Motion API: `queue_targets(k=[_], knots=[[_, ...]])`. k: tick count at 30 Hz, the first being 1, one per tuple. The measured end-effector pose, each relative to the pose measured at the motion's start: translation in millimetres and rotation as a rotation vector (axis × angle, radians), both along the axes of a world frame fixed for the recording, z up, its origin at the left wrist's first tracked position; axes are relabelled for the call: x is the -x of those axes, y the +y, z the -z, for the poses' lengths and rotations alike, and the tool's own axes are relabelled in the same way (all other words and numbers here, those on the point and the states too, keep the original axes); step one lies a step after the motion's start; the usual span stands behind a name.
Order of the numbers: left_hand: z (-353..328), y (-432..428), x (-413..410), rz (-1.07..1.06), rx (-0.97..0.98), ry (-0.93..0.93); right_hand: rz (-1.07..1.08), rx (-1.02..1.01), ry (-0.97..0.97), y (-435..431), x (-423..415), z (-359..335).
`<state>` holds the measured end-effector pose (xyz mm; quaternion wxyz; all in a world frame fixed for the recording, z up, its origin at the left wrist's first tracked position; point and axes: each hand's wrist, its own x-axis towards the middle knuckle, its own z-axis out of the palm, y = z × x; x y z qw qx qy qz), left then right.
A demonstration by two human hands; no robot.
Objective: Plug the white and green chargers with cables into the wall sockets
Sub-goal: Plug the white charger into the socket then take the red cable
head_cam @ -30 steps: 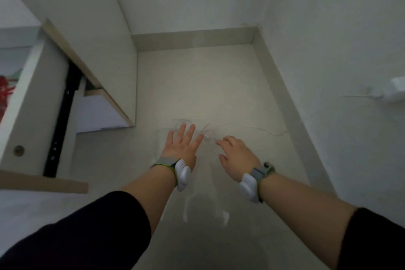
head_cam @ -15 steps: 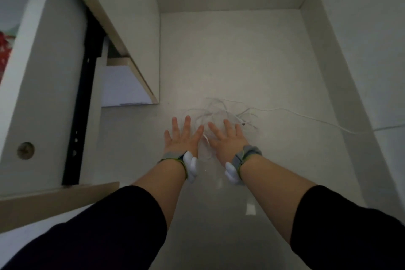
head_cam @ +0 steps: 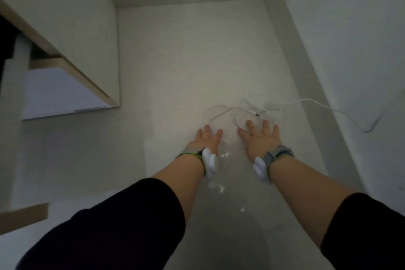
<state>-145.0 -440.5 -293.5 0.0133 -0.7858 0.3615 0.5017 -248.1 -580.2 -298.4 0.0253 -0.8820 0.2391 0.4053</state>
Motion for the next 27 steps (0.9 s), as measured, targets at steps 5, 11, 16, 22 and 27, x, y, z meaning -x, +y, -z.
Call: queue_targets(k=[5,11,16,22,27], knots=[[-10.2,-65.7,28.7,0.129,0.099,-0.01,0.211,0.05,-0.185,-39.7,37.1,-4.7],[-15.4,-76.7,26.3,0.254,0.036,-0.141,0.157,-0.107,-0.758,-21.6,47.9,-3.4],[-18.1,-41.7,12.9,0.433,-0.062,-0.333,-0.052,-0.248,-0.592,-6.2,23.0,6.4],[-23.5,-16.2,4.1,0.359,-0.161,-0.359,-0.194,-0.178,-0.389,7.3,-5.7,23.4],[-7.0,-1.0,11.3,0.255,-0.185,-0.33,-0.242,-0.14,-0.281,-9.5,-8.0,39.7]])
